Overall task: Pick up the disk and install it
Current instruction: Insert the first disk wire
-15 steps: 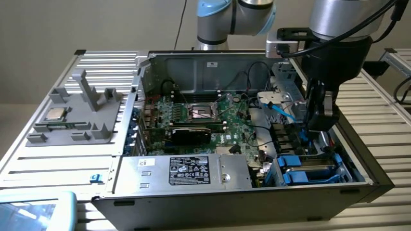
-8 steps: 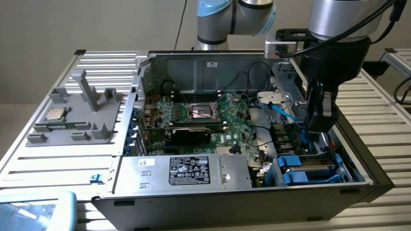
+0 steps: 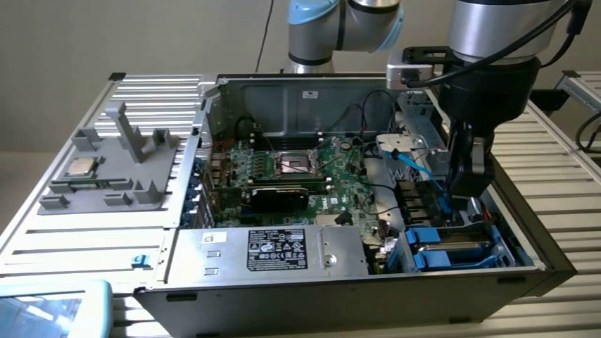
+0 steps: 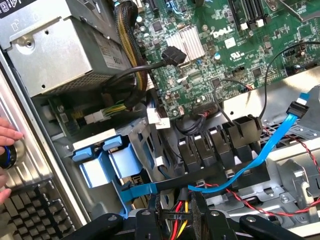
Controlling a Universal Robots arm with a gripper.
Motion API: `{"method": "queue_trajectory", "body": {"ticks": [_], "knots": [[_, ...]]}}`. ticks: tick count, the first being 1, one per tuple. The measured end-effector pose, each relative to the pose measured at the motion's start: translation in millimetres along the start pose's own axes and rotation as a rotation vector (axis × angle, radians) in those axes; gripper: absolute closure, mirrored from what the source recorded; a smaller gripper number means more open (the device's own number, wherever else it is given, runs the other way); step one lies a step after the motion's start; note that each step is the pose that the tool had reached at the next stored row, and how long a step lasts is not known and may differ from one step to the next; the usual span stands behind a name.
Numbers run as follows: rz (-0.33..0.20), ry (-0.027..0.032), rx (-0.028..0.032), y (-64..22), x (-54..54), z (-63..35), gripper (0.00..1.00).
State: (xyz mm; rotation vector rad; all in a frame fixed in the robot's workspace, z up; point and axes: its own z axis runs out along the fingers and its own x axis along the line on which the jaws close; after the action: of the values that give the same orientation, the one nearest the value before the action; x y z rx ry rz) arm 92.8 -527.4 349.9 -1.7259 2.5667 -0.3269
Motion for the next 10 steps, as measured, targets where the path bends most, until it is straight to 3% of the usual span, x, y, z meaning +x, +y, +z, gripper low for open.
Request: {"method": "queue_trajectory", "body": {"ticks": [6, 10], "knots": [[0.007, 0.0139, 0.0099, 1.4, 0.3, 1.9, 0.64], [0.011, 0.018, 0.017, 3.5, -0.5, 4.6, 0.64]]}}
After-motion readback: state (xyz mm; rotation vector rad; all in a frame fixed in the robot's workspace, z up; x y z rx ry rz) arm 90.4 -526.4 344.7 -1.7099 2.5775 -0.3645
